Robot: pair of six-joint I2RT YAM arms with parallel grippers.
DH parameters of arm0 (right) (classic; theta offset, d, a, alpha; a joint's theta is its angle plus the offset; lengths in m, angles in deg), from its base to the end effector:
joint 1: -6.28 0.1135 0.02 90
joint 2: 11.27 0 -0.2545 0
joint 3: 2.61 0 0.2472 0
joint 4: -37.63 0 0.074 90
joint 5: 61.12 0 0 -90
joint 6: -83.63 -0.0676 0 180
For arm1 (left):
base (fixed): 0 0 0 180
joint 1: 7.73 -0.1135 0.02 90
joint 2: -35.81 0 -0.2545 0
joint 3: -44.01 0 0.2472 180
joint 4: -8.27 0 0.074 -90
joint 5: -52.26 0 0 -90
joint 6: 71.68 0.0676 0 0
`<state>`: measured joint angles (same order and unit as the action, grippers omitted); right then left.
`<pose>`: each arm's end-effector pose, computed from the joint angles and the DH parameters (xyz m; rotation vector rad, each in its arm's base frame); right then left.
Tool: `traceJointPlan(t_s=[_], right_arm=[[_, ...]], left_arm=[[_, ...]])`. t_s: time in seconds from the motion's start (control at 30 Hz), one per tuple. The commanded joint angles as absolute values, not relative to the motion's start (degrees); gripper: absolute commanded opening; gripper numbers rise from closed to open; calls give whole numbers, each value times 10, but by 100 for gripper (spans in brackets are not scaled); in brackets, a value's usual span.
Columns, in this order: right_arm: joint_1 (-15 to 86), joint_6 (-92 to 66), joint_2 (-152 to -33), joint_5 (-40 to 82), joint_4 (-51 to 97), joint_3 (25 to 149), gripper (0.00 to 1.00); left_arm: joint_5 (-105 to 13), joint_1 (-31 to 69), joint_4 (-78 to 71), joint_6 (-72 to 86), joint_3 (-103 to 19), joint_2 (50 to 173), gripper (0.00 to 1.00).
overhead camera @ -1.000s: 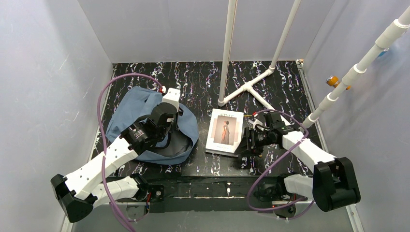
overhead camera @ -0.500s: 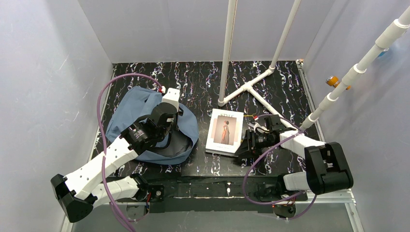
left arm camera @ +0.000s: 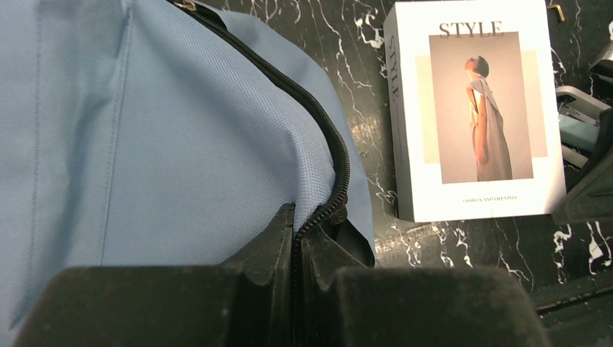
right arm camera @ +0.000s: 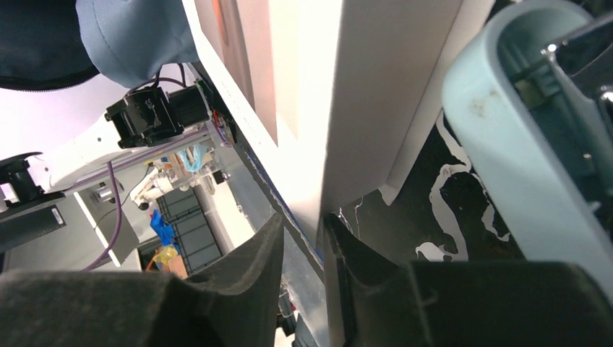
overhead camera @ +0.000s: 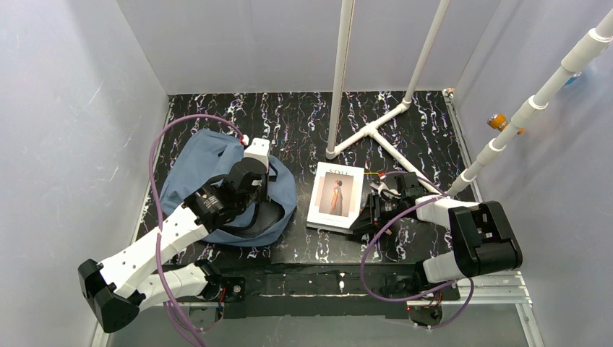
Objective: Pack the student bag
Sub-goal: Pick up the book from the center of the board.
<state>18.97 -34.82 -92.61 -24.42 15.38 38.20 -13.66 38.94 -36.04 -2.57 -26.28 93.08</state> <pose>0.2046 0.1016 0.1027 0.0445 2.6747 1.4736 0.1842 -0.1551 0.3128 0.2189 2.0651 -0.2793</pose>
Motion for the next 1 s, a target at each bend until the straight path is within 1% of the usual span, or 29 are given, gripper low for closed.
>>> traceJointPlan(t_s=[0.0, 0.07, 0.13, 0.23, 0.3, 0.43, 0.5, 0.57, 0.63, 0.7, 0.83, 0.97], right_arm=[[185, -351, -939, -268, 180, 371, 31], [185, -352, -935, -269, 176, 371, 25], [185, -354, -929, -269, 169, 373, 18], [185, -361, -911, -270, 155, 380, 9], [185, -367, -895, -270, 143, 389, 6], [185, -369, -868, -274, 107, 414, 1], [185, -375, -854, -278, 94, 426, 1], [185, -390, -842, -282, 90, 434, 1], [185, -417, -829, -291, 96, 441, 1], [185, -454, -816, -301, 111, 446, 1], [185, -523, -781, -305, 143, 466, 1], [185, -541, -761, -299, 120, 497, 1]], left_arm=[[-183, 393, -372, -66, -254, 926, 0], [-189, 394, -376, -67, -254, 923, 1], [-198, 393, -378, -65, -256, 918, 11], [-206, 393, -378, -63, -261, 911, 27], [-215, 393, -378, -61, -268, 907, 39], [-248, 393, -378, -70, -292, 912, 67], [-271, 393, -377, -81, -306, 922, 78], [-294, 392, -378, -97, -321, 935, 87], [-321, 391, -376, -121, -330, 950, 93], [-344, 388, -373, -146, -334, 961, 96], [-401, 364, -352, -204, -326, 971, 98], [-479, 310, -308, -252, -299, 967, 98]])
